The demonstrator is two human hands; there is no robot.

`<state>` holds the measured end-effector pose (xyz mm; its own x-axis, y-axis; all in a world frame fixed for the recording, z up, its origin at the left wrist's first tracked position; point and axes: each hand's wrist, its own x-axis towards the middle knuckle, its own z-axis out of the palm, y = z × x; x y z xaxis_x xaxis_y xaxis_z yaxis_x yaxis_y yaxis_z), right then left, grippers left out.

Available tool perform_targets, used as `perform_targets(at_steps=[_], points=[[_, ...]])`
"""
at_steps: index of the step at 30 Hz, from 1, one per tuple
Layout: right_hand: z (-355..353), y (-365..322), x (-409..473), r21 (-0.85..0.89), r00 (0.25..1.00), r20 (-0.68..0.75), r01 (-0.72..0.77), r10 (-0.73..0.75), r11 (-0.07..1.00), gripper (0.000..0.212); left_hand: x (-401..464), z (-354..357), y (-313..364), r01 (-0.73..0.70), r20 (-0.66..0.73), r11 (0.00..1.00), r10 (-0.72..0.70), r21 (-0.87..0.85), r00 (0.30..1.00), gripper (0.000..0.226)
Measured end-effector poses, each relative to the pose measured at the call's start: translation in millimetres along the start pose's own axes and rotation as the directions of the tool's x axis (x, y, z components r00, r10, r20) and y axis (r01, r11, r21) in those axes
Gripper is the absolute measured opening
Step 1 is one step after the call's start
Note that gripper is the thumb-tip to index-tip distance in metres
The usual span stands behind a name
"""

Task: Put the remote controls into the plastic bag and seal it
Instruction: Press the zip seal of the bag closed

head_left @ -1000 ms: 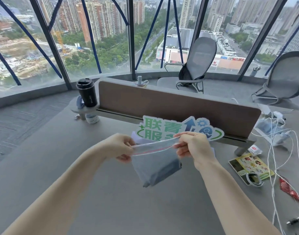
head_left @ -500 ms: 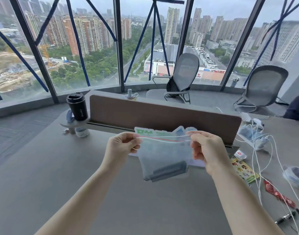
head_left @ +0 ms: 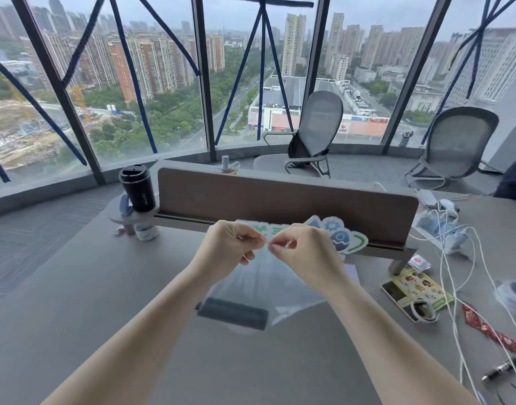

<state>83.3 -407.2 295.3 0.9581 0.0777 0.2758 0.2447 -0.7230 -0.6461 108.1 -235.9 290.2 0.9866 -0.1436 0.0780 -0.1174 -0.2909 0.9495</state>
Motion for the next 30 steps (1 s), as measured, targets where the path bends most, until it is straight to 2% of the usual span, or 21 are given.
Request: perform_targets(at_steps=[4, 9, 14, 17, 25, 30], points=[[3.3, -8.7, 4.6, 0.051, 0.997, 0.068, -0.039, 0.036, 0.998, 0.01, -5.6, -8.3, -2.4, 0.026, -0.024, 1.0, -0.026, 0.003, 0.999, 0.02], [1.9, -11.0, 9.0, 0.121, 0.987, 0.16, -0.048, 0.028, 0.992, 0.012, -9.1, -4.8, -1.3, 0.011, -0.034, 0.999, -0.01, 0.036, 0.999, 0.025], [-1.1, -8.8, 10.0, 0.073, 0.989, 0.145, -0.023, 0.012, 0.997, 0.014, -7.5, 4.1, 2.1, -0.015, -0.052, 0.997, 0.019, 0.07, 0.998, 0.019], [-8.3, -6.2, 10.0, 0.068, 0.989, 0.146, -0.038, 0.028, 0.997, 0.014, -4.7, 5.1, 5.5, -0.007, -0.042, 0.999, 0.009, 0.032, 0.999, 0.014], [-18.8, -2.1, 16.0, 0.204, 0.981, 0.186, -0.094, 0.056, 0.974, 0.01, 2.9, -0.9, 12.4, -0.062, -0.003, 0.993, 0.062, -0.096, 0.998, 0.01], [-19.2, -6.2, 20.5, 0.138, 0.985, 0.169, -0.061, 0.037, 0.988, 0.011, 6.7, -4.9, 16.0, -0.029, 0.016, 0.996, 0.031, -0.087, 0.999, 0.006]])
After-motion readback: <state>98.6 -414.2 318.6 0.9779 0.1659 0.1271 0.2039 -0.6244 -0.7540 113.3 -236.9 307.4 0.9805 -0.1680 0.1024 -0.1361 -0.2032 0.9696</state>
